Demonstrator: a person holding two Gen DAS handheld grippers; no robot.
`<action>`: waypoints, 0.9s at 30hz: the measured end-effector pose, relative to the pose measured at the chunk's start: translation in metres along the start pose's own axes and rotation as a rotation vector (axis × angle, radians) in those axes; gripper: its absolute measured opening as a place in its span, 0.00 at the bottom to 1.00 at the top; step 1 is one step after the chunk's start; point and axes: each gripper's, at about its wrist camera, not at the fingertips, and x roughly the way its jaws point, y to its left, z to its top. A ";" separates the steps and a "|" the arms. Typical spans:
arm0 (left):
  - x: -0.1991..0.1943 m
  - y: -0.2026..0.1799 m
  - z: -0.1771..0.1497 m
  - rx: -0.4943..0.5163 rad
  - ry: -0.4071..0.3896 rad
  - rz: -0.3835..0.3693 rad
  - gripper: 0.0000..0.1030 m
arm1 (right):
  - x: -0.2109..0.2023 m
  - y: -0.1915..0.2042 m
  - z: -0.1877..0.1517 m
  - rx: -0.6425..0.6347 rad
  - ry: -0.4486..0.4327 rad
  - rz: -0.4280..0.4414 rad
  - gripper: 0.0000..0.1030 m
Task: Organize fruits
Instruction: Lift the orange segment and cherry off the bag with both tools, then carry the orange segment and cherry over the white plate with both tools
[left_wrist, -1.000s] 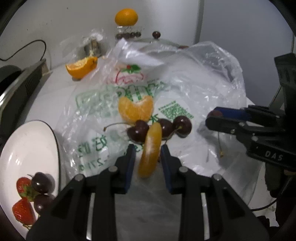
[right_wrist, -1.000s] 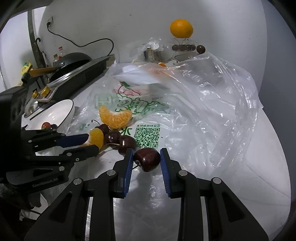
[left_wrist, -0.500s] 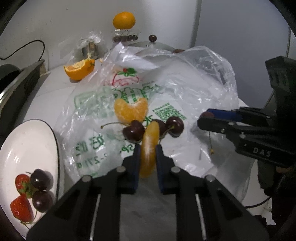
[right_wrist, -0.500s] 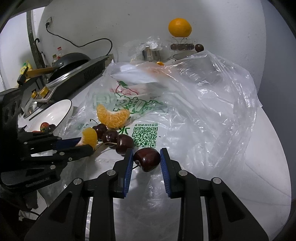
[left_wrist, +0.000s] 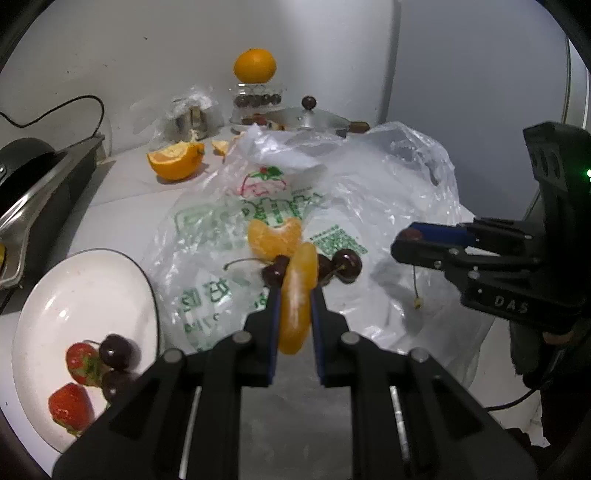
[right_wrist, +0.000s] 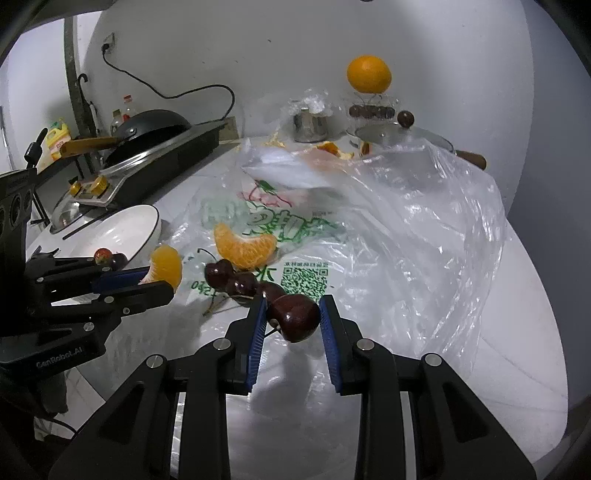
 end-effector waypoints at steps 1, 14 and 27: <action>-0.002 0.001 0.000 0.000 -0.003 0.001 0.15 | -0.001 0.001 0.001 -0.003 -0.002 -0.001 0.30; -0.025 0.021 0.001 -0.019 -0.050 0.025 0.15 | -0.006 0.027 0.018 -0.046 -0.022 0.006 0.30; -0.048 0.054 -0.004 -0.061 -0.085 0.060 0.15 | 0.001 0.060 0.034 -0.103 -0.031 0.034 0.30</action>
